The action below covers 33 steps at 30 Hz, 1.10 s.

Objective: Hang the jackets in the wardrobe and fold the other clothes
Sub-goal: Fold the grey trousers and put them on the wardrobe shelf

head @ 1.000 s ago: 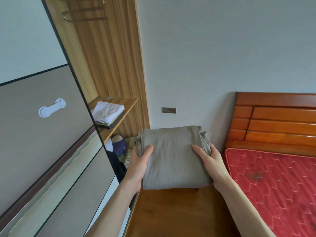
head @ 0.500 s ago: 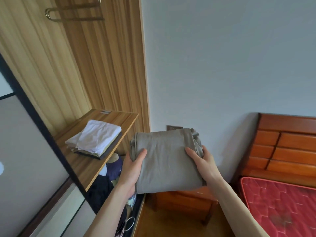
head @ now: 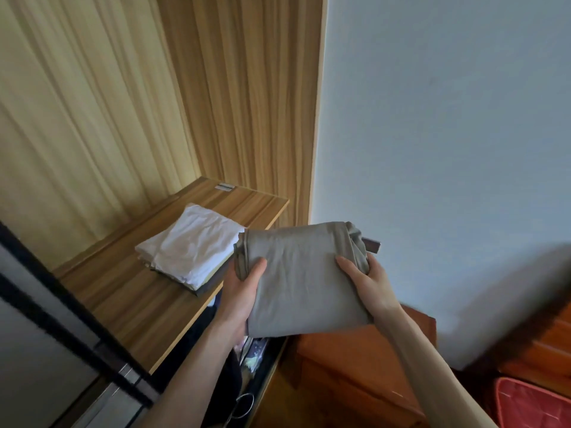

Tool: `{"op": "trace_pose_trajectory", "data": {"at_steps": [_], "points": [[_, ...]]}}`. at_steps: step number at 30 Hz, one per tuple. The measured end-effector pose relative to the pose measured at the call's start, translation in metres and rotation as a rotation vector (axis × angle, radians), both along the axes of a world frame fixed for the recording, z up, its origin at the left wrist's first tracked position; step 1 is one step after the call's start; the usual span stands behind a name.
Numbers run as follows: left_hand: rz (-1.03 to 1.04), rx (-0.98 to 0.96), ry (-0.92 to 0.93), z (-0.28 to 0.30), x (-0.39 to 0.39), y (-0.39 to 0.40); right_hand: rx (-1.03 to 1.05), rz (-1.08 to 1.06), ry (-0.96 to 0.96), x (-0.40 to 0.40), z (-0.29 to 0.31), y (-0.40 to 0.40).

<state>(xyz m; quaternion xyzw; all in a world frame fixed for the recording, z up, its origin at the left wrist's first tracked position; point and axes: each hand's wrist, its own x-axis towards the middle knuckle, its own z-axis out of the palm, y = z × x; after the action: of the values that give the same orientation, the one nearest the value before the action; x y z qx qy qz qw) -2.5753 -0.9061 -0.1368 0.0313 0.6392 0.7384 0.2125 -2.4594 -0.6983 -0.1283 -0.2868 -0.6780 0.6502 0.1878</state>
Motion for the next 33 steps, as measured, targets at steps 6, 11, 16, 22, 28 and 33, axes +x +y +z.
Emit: {"op": "trace_pose_trajectory", "data": {"at_steps": [6,11,16,22,28,33], "points": [[0.214,-0.049,0.021,-0.014,-0.051,0.017,-0.002,0.161,-0.013,-0.092,-0.014,0.035],[0.390,-0.095,0.088,-0.022,-0.092,0.042,-0.021,0.297,-0.001,-0.167,-0.023,0.066],[0.531,-0.119,0.125,-0.025,-0.118,0.059,-0.034,0.438,0.005,-0.229,-0.027,0.086],[0.732,-0.118,0.132,-0.031,-0.137,0.045,-0.041,0.625,0.010,-0.298,-0.024,0.067],[0.916,-0.070,0.111,-0.032,-0.161,0.008,-0.034,0.785,-0.009,-0.364,-0.026,0.019],[0.956,-0.075,0.097,-0.025,-0.174,-0.014,0.002,0.882,0.000,-0.396,-0.022,-0.009]]}}
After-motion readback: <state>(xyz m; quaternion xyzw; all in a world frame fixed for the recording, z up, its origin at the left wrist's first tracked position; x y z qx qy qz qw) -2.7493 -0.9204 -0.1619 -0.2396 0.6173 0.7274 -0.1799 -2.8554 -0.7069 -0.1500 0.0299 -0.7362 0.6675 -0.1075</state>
